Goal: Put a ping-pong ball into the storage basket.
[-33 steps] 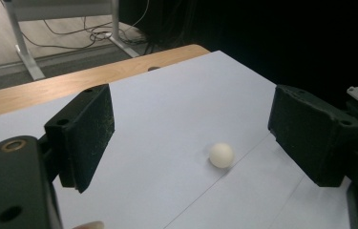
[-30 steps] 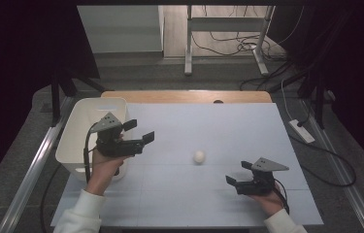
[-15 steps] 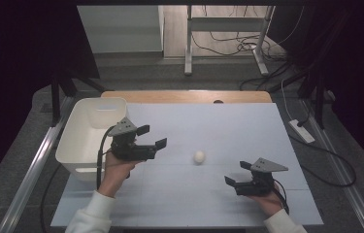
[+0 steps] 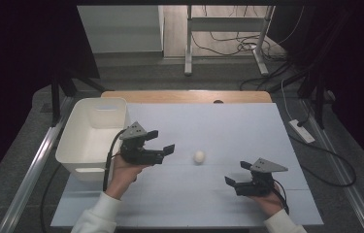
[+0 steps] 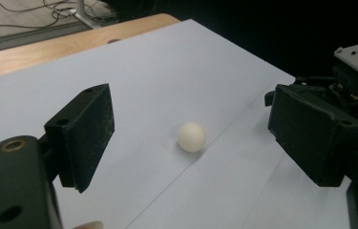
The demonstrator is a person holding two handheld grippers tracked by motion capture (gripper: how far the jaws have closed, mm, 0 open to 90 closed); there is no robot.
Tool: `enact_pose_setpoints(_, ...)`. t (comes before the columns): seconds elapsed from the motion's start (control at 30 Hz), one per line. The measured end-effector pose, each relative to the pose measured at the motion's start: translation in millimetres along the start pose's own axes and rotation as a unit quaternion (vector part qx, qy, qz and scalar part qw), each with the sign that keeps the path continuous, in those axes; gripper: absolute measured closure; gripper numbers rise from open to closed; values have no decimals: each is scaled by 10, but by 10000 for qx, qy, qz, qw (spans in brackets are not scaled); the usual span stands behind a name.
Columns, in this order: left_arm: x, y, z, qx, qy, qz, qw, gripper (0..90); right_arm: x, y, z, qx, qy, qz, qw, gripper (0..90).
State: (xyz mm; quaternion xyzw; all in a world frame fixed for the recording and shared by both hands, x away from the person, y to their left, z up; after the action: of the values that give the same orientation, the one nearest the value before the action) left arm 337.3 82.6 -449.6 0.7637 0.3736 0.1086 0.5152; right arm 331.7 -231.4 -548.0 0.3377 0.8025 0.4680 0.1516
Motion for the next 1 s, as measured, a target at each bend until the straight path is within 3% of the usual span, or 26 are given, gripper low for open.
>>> enact_pose_setpoints(0.3, -35, -74, 177, 183, -47, 39, 9998, 167, 10, 4, 22, 12, 34, -31, 10000, 111)
enact_pose_setpoints(1.0, -110, -199, 419, 576, -227, 153, 9980, 168, 20, 27, 62, 40, 70, -65, 9999, 111)
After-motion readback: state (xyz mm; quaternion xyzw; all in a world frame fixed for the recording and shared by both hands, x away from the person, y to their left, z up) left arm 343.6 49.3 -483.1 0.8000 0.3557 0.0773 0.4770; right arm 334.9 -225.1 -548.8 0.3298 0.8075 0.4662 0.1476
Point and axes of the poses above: each handheld gripper's, and its own axes: z roughly forward along the jaws, y roughly out of its top, x roughly to its left, the point moved 6 cm from there along z, roughly forward along the jaws, and after that the axes turned 1 degree about x, right-handed, at the moved point
